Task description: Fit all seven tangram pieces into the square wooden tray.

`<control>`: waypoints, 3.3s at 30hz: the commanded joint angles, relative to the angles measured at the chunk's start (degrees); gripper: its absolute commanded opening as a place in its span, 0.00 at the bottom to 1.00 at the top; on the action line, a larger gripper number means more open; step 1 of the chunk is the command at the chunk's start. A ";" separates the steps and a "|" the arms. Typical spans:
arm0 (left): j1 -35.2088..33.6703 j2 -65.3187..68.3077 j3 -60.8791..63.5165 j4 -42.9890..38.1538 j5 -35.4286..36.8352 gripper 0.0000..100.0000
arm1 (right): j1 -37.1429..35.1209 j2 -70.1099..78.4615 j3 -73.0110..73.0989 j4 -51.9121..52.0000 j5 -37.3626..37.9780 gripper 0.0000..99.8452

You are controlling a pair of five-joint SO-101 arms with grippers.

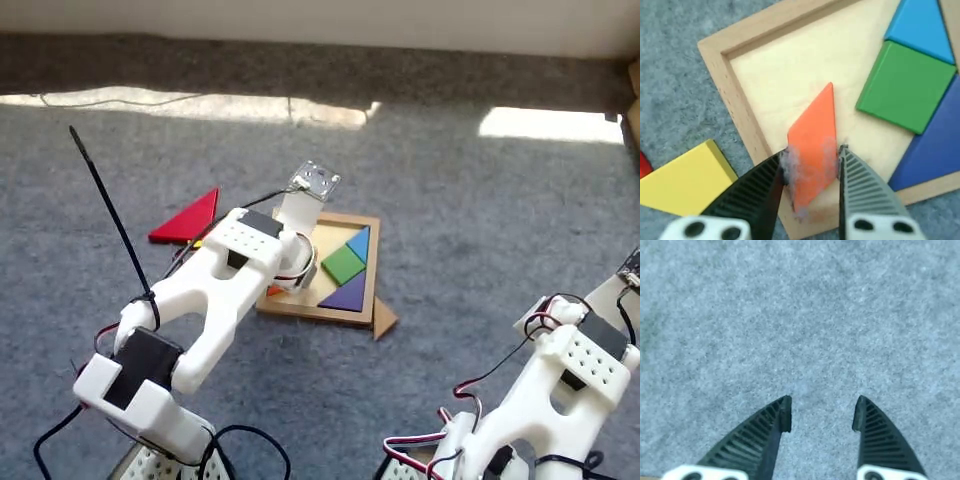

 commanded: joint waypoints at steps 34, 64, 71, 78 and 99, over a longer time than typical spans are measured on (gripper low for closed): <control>6.11 -12.53 5.93 3.43 -10.46 0.12 | -0.57 -1.01 -0.22 -0.92 0.00 0.21; 4.18 -13.05 3.30 6.86 -24.79 0.34 | -0.57 -0.92 -0.22 -1.01 0.00 0.21; -0.31 -13.05 -3.91 13.36 -24.97 0.26 | -0.57 -0.92 -0.22 -1.01 0.00 0.21; -1.54 -12.35 -1.89 10.46 -24.70 0.23 | -0.57 -0.92 -0.31 -1.01 0.00 0.21; -1.54 -13.05 4.97 1.05 -24.09 0.24 | -0.57 -0.92 -0.31 -1.01 0.00 0.21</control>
